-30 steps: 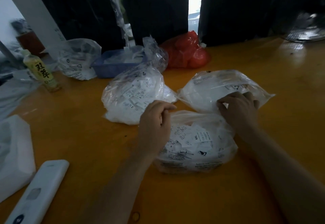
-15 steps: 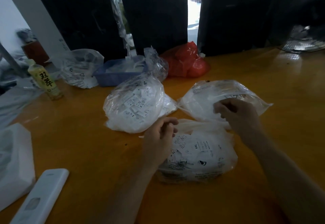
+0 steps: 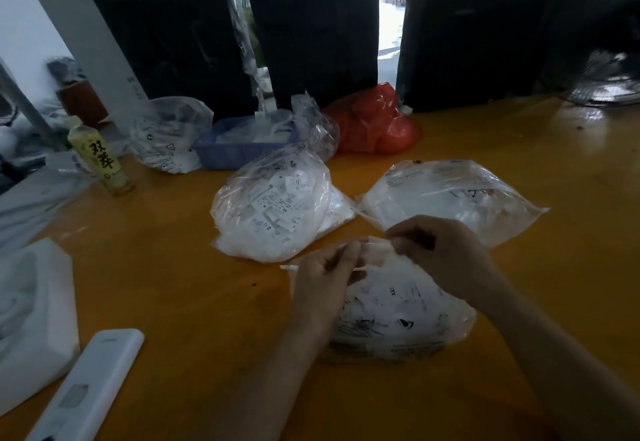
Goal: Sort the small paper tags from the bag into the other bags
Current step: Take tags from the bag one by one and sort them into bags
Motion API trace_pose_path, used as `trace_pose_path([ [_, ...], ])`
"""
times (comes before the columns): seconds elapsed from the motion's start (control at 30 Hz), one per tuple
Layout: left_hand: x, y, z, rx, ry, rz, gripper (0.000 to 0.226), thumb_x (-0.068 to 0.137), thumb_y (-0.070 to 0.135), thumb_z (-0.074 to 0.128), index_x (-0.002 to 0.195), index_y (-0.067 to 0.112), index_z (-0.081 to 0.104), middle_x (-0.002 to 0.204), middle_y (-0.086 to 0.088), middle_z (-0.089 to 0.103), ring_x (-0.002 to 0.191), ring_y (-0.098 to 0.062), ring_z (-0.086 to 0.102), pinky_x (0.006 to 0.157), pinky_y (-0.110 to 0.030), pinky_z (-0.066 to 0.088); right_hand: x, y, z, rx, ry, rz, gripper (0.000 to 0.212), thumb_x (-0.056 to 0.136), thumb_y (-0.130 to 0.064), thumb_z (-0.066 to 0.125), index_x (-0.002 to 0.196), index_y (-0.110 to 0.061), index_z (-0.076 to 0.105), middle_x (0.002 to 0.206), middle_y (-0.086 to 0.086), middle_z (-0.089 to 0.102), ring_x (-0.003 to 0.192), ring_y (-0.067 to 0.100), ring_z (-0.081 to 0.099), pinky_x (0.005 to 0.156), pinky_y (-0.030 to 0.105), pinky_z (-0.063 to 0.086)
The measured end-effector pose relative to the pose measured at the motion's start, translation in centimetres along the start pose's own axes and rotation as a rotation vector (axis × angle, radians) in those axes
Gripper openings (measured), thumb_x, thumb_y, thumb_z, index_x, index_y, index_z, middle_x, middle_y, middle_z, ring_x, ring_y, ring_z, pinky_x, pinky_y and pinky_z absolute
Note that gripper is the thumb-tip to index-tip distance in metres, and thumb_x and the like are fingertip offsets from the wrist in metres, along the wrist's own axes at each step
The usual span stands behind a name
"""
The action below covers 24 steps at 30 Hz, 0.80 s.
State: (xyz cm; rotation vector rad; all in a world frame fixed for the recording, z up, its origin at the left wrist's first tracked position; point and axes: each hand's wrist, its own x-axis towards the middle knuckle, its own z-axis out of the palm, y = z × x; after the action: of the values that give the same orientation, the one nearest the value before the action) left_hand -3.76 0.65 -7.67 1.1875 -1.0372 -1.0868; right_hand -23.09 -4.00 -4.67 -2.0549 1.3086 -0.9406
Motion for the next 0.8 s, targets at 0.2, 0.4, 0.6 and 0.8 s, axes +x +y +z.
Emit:
trace_pose_path([
  [0.2, 0.5, 0.1, -0.6, -0.268, 0.033, -0.129, 0.016, 0.079, 0.028, 0.076, 0.093, 0.025, 0.085, 0.092, 0.002, 0.078, 0.083, -0.006, 0.072, 0.067, -0.022, 0.057, 2.9, 5.0, -2.0, 0.201, 0.518, 0.388, 0.019, 0.098, -0.006, 0.064, 0.115, -0.009, 0.073, 0.099, 0.005, 0.075, 0.075, 0.017, 0.072, 0.083, 0.043, 0.061],
  [0.4, 0.6, 0.0, -0.5, -0.319, 0.026, -0.124, 0.019, 0.080, 0.020, 0.076, 0.099, 0.019, 0.081, 0.106, -0.011, 0.079, 0.096, -0.017, 0.076, 0.077, -0.028, 0.061, 2.8, 6.0, -2.1, -0.370, 0.243, 0.305, 0.042, 0.104, -0.026, 0.055, 0.144, -0.013, 0.056, 0.153, 0.015, 0.048, 0.141, 0.034, 0.045, 0.121, 0.048, 0.027],
  [0.6, 0.6, 0.1, -0.4, -0.314, -0.011, -0.125, 0.037, 0.080, 0.024, 0.077, 0.115, 0.013, 0.070, 0.112, -0.010, 0.079, 0.107, -0.019, 0.075, 0.083, -0.029, 0.058, 0.4, 0.5, -0.2, -0.208, 0.188, -0.051, 0.036, 0.093, -0.060, 0.045, 0.095, -0.033, 0.067, 0.096, -0.018, 0.062, 0.099, 0.006, 0.054, 0.078, 0.027, 0.038],
  [0.8, 0.5, 0.2, -0.3, -0.311, -0.034, -0.101, 0.044, 0.079, 0.025, 0.077, 0.121, 0.014, 0.068, 0.118, -0.009, 0.078, 0.116, -0.023, 0.072, 0.097, -0.038, 0.053, -0.7, -1.6, 2.2, -0.158, -0.086, -0.188, 0.004, 0.090, -0.045, 0.070, 0.091, -0.041, 0.069, 0.079, -0.029, 0.057, 0.085, -0.013, 0.055, 0.061, 0.011, 0.038],
])
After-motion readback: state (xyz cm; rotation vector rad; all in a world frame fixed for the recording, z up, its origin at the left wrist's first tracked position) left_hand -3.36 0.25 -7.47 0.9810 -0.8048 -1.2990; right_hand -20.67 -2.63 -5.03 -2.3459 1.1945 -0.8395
